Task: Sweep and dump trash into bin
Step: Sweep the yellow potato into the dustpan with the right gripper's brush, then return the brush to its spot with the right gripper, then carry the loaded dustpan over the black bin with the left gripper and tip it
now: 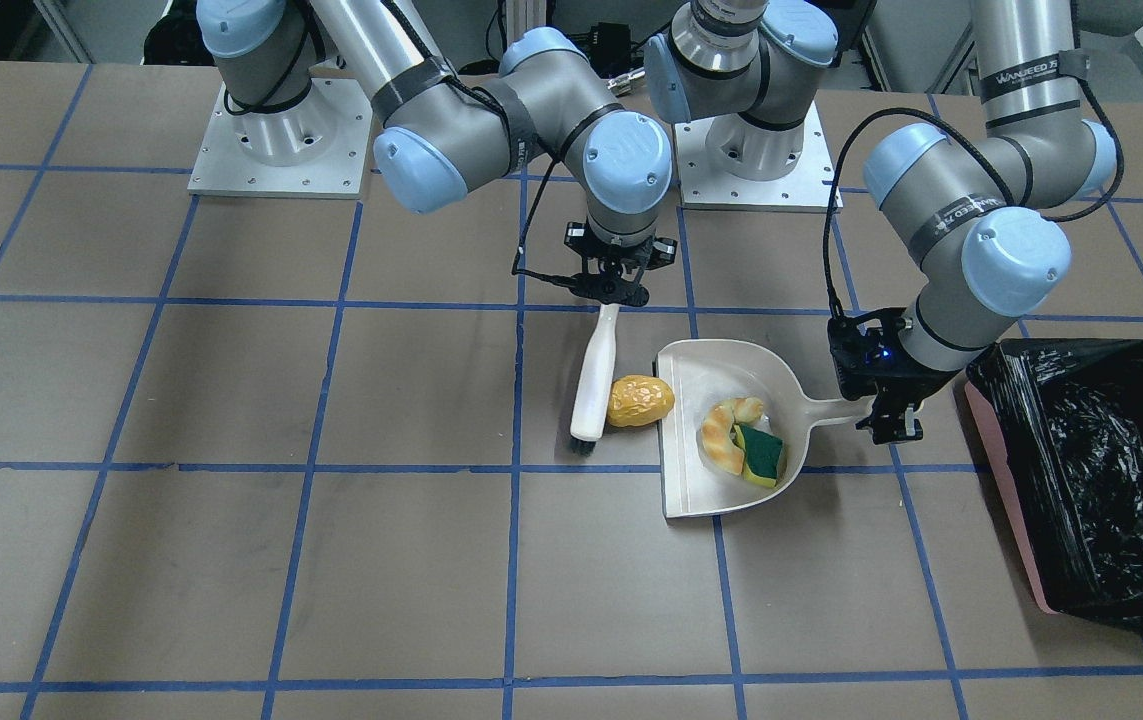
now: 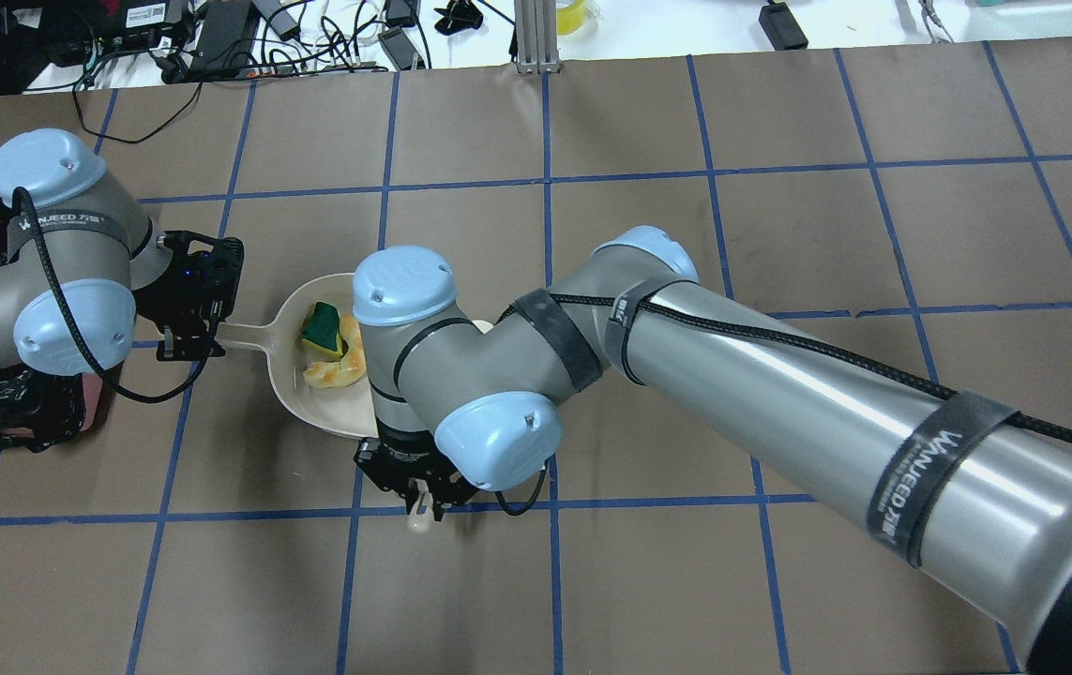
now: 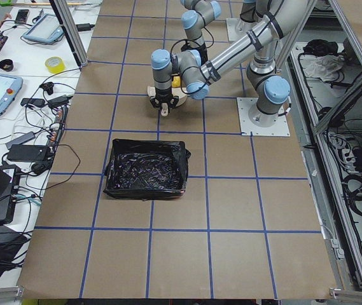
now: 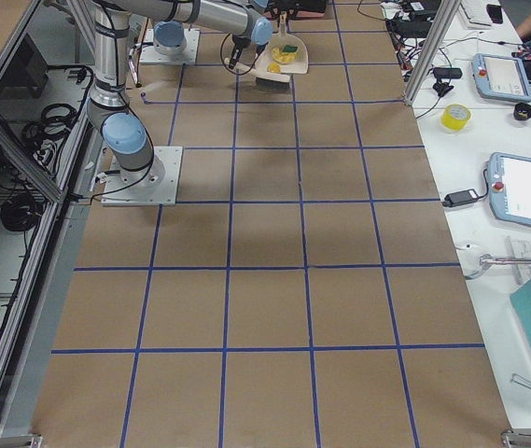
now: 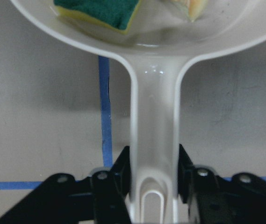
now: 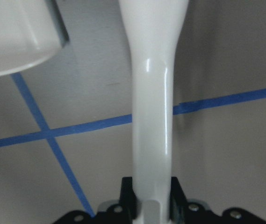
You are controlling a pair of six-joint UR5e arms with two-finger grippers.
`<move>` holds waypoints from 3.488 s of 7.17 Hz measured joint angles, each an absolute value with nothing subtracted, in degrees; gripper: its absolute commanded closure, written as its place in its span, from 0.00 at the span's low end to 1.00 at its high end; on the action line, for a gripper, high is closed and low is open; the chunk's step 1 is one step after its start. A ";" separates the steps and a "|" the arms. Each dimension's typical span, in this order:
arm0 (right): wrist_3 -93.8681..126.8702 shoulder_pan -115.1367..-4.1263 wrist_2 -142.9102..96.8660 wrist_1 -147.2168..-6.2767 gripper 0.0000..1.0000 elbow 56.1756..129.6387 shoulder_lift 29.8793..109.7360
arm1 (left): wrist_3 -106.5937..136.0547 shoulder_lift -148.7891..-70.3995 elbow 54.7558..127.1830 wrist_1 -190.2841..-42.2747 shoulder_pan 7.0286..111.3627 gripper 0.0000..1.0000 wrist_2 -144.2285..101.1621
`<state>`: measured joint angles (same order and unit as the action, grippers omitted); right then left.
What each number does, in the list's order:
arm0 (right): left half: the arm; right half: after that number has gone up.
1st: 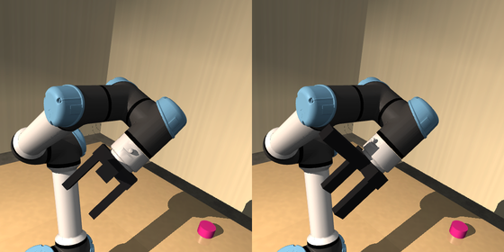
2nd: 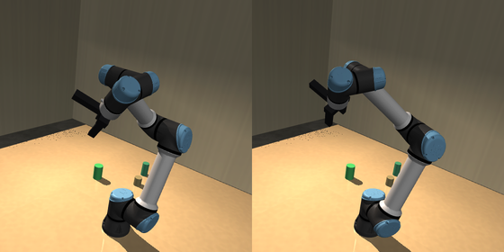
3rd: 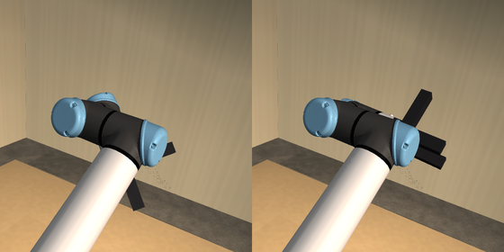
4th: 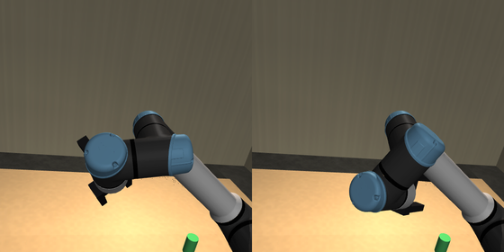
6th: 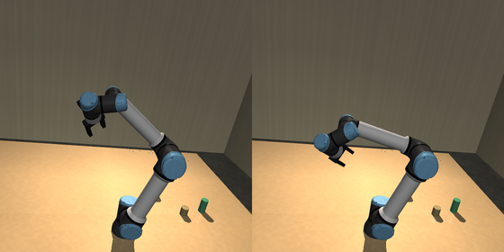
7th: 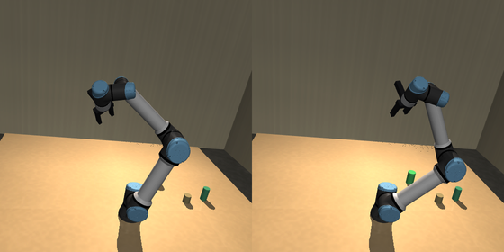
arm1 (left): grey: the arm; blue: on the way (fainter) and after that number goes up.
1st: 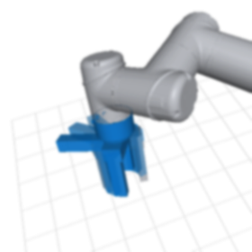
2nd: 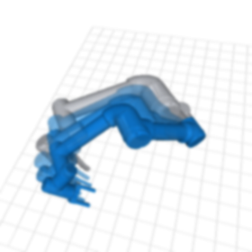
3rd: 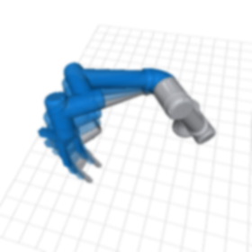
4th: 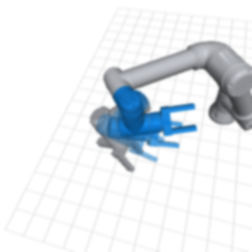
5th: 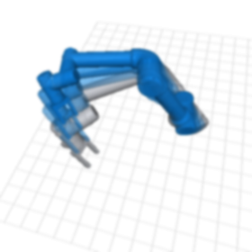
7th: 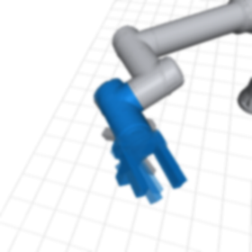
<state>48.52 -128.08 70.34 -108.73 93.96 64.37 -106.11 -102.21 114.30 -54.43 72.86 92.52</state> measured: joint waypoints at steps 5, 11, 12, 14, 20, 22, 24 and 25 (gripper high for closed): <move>48.39 -129.72 70.53 -104.55 1.00 82.81 58.84 | -106.69 -101.14 113.92 -54.15 72.41 1.00 92.13; 38.87 -123.79 83.60 -91.89 1.00 83.32 64.53 | -107.68 -101.22 112.08 -55.10 68.77 1.00 86.37; 34.71 -120.17 85.06 -89.29 1.00 83.57 66.84 | -108.11 -101.06 112.11 -55.88 67.39 1.00 84.04; 24.17 -110.30 89.44 -86.48 1.00 85.28 69.80 | -108.41 -100.85 112.14 -58.27 64.86 1.00 79.14; -12.33 -75.70 92.44 -92.82 1.00 94.41 72.97 | -108.49 -100.84 112.20 -61.40 60.57 1.00 70.90; -18.90 -71.16 94.77 -99.17 1.00 97.00 72.01 | -108.52 -100.84 112.16 -61.97 59.49 1.00 68.90; -22.22 -69.78 97.89 -103.24 1.00 97.52 69.93 | -108.48 -100.82 112.16 -62.93 57.70 1.00 66.20; -23.21 -69.38 98.42 -103.81 1.00 97.60 69.01 | -108.50 -100.76 112.11 -63.30 56.80 1.00 65.40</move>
